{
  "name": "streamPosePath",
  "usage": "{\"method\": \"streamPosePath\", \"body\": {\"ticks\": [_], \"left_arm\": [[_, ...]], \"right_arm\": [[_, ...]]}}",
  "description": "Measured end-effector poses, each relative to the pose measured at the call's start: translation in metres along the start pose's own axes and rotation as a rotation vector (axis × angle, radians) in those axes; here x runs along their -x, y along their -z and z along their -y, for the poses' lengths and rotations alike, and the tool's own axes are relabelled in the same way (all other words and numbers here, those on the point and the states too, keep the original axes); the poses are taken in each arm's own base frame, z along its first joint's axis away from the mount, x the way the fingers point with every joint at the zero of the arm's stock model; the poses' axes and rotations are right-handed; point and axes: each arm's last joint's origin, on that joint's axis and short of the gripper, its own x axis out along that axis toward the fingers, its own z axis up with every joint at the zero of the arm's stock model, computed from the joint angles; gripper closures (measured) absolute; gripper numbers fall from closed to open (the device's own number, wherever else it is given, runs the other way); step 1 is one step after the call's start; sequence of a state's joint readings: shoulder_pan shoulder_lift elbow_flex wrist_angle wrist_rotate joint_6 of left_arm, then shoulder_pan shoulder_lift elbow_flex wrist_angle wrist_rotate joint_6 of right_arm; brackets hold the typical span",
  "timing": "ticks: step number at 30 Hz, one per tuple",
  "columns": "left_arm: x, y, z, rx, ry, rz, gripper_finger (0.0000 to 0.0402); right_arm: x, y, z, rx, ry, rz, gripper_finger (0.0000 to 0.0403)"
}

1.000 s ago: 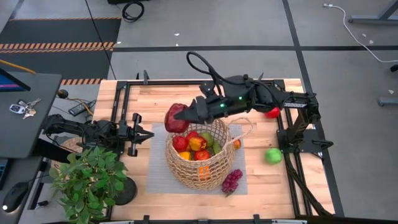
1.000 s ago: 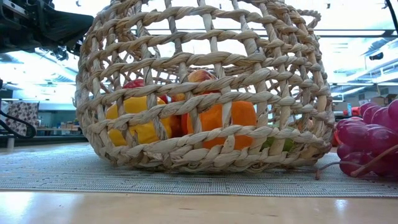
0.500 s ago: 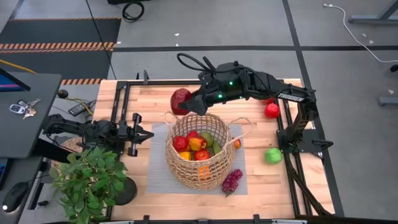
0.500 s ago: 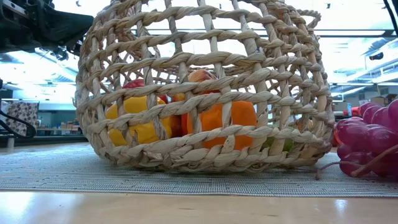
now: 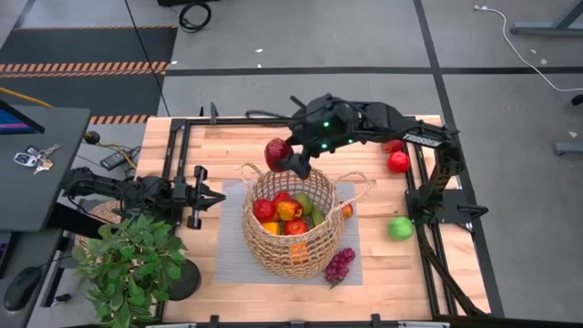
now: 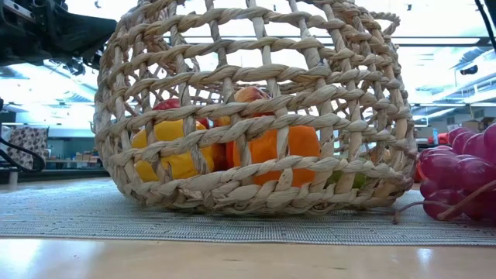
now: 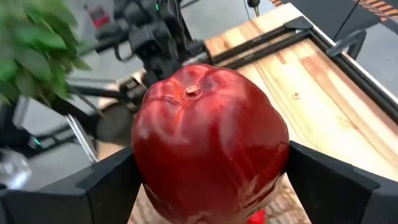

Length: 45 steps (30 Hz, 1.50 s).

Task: Build produce basket
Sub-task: Put the dark red apple into the brown basket

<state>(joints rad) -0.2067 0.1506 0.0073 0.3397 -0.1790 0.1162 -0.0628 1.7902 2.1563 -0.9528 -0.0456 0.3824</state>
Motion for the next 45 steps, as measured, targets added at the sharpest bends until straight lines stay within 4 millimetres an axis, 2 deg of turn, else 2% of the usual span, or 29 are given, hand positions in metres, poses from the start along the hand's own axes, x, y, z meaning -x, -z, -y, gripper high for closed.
{"method": "streamPosePath", "body": {"ticks": [5,13,17,19,26,37,45], "left_arm": [[0.0,0.0,0.0,0.0,0.0,-0.001,0.0372],[0.0,0.0,0.0,0.0,0.0,0.0,0.0369],[0.0,0.0,0.0,0.0,0.0,0.001,0.0374],[0.0,0.0,0.0,0.0,0.0,0.001,0.0376],[0.0,0.0,0.0,0.0,0.0,0.0,0.0371],[0.0,0.0,0.0,0.0,0.0,0.0,0.0374],[0.0,0.0,0.0,0.0,0.0,0.0,0.0373]], "right_arm": [[-0.027,0.019,0.002,0.074,0.019,-0.091,0.0029],[-0.086,0.075,0.019,0.044,0.094,-0.32,0.0029],[-0.1,0.104,0.033,0.016,0.146,-0.453,0.0029],[-0.104,0.112,0.04,0.007,0.165,-0.486,0.0029],[-0.104,0.113,0.052,-0.047,0.168,-0.522,0.0029],[-0.108,0.111,0.047,-0.106,0.049,-0.521,0.0029],[-0.108,0.113,0.046,0.059,0.006,-0.531,0.0029]]}}
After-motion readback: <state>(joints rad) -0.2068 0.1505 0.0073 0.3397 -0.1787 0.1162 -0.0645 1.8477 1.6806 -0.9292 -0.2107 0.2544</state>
